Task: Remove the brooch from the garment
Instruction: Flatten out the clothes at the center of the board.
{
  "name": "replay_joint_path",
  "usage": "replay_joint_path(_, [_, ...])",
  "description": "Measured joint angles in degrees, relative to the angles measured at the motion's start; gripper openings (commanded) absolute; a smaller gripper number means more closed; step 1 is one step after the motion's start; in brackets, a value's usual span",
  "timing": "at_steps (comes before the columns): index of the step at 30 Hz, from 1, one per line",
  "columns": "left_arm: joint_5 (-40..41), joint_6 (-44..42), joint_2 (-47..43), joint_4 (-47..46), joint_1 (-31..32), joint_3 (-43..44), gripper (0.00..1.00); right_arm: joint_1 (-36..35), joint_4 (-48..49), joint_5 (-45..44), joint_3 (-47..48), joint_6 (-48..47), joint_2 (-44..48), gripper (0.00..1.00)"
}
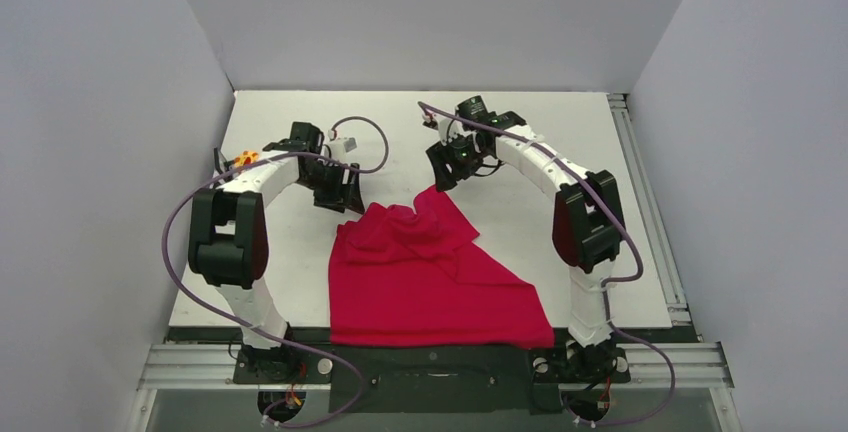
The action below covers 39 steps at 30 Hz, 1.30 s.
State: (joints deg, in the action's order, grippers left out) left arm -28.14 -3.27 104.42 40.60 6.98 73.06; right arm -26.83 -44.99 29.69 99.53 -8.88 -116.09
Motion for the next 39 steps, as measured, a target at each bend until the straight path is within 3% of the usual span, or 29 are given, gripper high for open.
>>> replay_joint_path(12, [-2.4,9.8,0.0,-10.7,-0.6,-8.4,0.65,-4.2,3.0,-12.0,2.1,-1.9,-7.5,0.60])
replay_joint_path(16, [-2.8,12.9,-0.1,-14.6,-2.3,-10.3,0.72,-5.9,3.0,-14.8,2.1,-2.8,-9.3,0.60])
replay_joint_path(18, [-2.9,14.0,-0.6,-16.2,-2.9,-11.1,0.76,-6.7,3.1,-16.3,2.1,-3.4,-9.9,0.56])
replay_joint_path(20, [-2.8,14.9,-1.0,-17.4,-3.1,-11.7,0.75,-7.4,3.0,-17.6,2.1,-4.2,-10.5,0.46])
replay_joint_path(23, [-2.3,15.3,-1.3,-18.3,-3.0,-12.2,0.72,-8.6,2.1,-19.5,2.6,-5.3,-11.9,0.16])
replay_joint_path(25, [-1.8,15.9,-1.6,-19.0,-2.8,-12.7,0.68,-8.9,1.1,-20.5,3.0,-6.3,-12.0,0.01])
replay_joint_path(29, [-1.3,16.5,-1.6,-20.3,-2.5,-13.5,0.57,-8.6,-1.2,-20.6,3.0,-7.7,-11.9,0.00])
replay_joint_path(33, [-3.4,17.4,-1.6,-22.8,-2.2,-15.1,0.45,-3.5,-4.8,-19.6,2.7,-9.4,-11.3,0.00])
replay_joint_path(39, [-7.7,20.3,-1.4,-27.9,-1.9,-17.4,0.54,10.9,-10.6,-21.6,0.0,-12.6,-8.4,0.00])
